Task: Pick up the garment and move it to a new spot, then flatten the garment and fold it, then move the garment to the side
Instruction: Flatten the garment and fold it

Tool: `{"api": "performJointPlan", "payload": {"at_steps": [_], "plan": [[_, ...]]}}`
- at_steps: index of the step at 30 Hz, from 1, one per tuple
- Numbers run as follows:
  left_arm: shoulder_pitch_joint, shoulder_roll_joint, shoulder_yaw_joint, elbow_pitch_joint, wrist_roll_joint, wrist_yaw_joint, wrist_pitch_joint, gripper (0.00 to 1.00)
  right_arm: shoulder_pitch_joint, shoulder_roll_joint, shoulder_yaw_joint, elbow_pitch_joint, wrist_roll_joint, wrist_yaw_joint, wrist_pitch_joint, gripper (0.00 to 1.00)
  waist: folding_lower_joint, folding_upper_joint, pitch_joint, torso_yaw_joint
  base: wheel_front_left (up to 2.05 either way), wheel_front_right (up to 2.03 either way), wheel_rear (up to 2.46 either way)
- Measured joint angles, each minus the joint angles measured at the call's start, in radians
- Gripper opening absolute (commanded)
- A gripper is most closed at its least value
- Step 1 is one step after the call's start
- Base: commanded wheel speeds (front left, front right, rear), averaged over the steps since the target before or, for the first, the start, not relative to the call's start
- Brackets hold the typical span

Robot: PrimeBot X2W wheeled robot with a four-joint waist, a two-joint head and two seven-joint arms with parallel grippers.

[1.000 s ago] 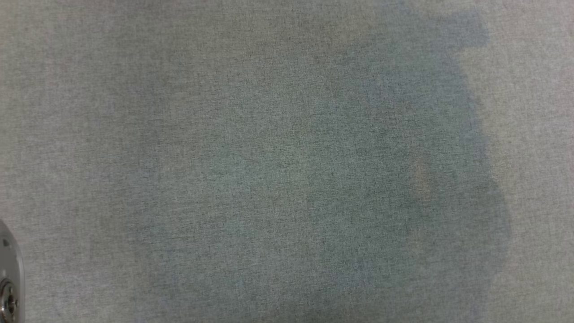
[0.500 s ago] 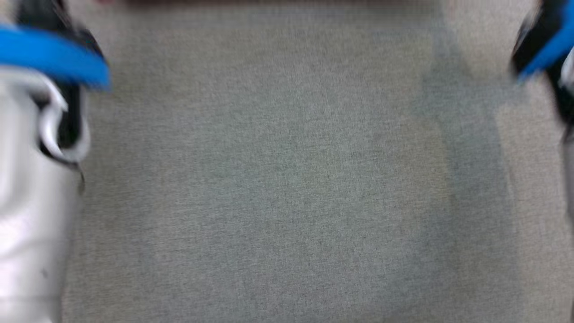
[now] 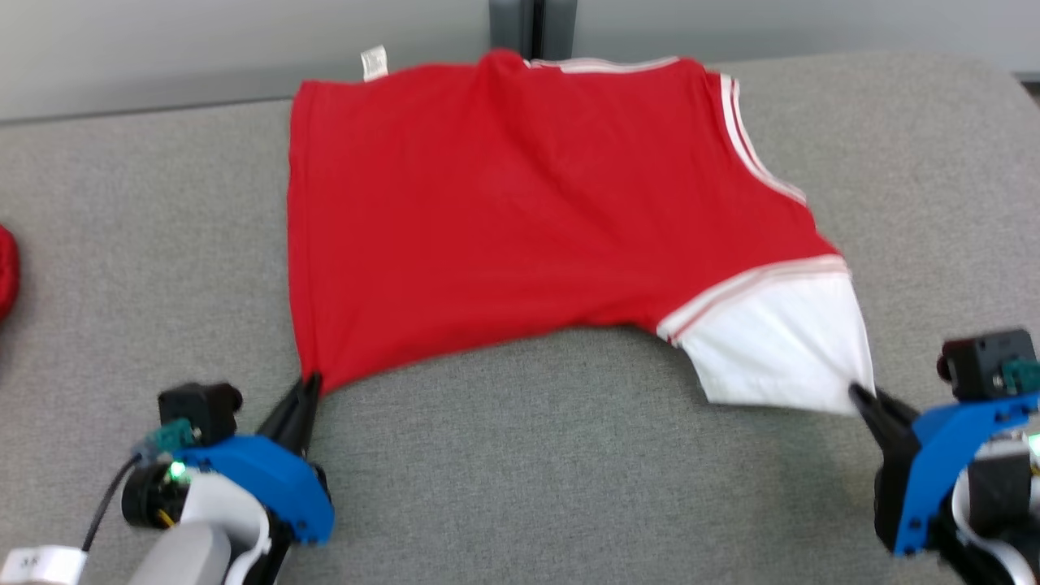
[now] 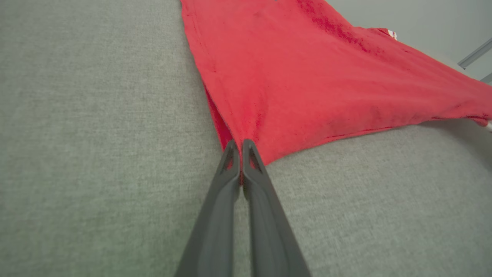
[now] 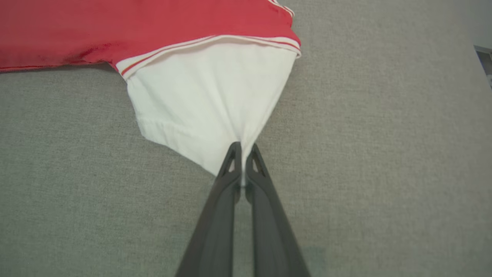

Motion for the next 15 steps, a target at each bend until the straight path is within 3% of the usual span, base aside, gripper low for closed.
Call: {"api": "performJointPlan", "payload": {"at_steps": [10,15], "plan": [[0.281,0.127,-0.034,-0.307,-0.021,0.127,0.243,0.0,0.272,0.085,-0.056,-0.199,0.033,0.0,0.232,0.0,0.0,0.0001,-0.082,0.0,0.0,0.0,0.0],[0.336,0.19,-0.034,-0.446,-0.045,0.156,0.351,0.0,0.312,0.092,-0.05,-0.26,0.039,0.0,0.317,0.0,0.0001,0.0,-0.072,0.007,0.0,0.0,0.0]]}}
